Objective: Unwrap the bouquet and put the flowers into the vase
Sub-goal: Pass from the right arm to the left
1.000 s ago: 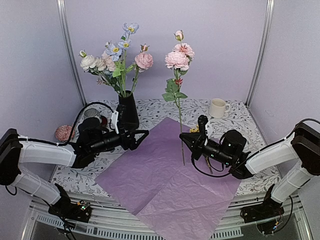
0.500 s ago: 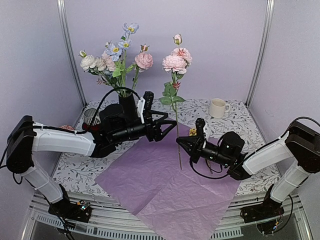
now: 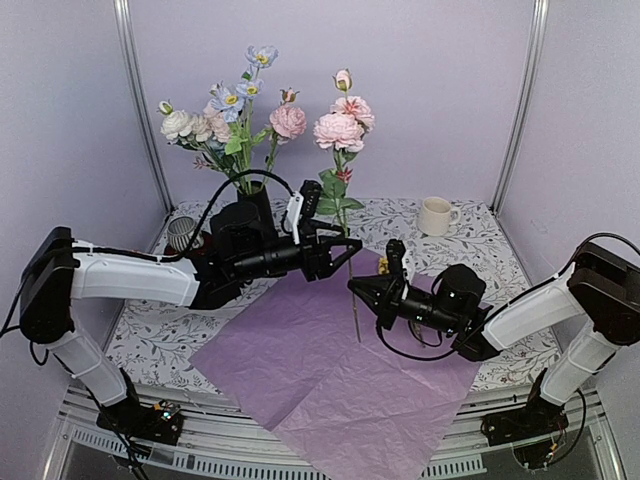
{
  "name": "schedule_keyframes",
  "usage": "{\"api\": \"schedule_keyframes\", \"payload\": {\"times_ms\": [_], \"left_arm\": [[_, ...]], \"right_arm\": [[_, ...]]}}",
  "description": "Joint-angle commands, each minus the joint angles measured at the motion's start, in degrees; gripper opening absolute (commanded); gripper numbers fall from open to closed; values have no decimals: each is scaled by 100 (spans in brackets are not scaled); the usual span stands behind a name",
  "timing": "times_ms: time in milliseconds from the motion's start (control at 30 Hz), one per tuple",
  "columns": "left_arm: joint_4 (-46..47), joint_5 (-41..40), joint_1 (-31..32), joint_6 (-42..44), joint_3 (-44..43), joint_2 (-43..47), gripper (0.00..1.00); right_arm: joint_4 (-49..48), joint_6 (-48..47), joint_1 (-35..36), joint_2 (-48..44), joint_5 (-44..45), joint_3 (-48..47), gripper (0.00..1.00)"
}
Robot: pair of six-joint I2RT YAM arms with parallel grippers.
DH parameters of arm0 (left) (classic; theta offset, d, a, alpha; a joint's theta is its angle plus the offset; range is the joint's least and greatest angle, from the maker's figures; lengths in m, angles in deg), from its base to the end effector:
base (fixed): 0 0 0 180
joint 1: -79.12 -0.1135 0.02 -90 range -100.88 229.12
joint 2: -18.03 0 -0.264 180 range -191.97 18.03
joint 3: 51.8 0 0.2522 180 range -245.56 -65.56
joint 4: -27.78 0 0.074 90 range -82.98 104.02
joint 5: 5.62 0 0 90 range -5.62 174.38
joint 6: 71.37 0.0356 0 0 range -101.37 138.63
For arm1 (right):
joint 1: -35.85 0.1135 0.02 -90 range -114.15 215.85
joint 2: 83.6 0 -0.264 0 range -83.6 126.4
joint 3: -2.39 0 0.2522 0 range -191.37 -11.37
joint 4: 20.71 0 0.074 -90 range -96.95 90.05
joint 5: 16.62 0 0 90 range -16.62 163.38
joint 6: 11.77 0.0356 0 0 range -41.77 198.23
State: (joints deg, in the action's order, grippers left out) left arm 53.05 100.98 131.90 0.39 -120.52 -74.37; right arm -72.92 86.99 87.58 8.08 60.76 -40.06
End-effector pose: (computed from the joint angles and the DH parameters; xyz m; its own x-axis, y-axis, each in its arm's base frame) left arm 0.2158 -0.3009 0.2790 -0.2770 -0.1312 -0.9519 0.8941 0.3276 -0.3053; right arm 0.1803 0.2412 0.1920 -0.1054 0.1063 -0.9887 -0.8957 0.4218 0.1409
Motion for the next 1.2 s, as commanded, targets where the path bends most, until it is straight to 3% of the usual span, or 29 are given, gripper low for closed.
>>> {"api": "schedule_keyframes", "payload": {"times_ms": [0,300,533,767,900,1000,1167], "left_arm": [[-44,142,102,7,-156,-85,55],[3,113,111,11,-100,-35,68],[147,120,113,-25,-1,32,61],[232,145,110,-66,46,20,36],[226,110,113,-66,55,31,29],[254,82,110,-74,87,51,28],[270,9,111,-66,161,116,35]], "right_arm": [[-65,-84,47,96,-52,-135,2],[-44,-119,48,114,-67,-146,2],[-43,-135,58,105,-69,-144,2],[-47,-146,57,96,-74,-135,2],[-45,-155,64,80,-82,-136,2],[-43,-162,65,63,-74,-125,2],[-47,-180,61,52,-65,-122,2]]}}
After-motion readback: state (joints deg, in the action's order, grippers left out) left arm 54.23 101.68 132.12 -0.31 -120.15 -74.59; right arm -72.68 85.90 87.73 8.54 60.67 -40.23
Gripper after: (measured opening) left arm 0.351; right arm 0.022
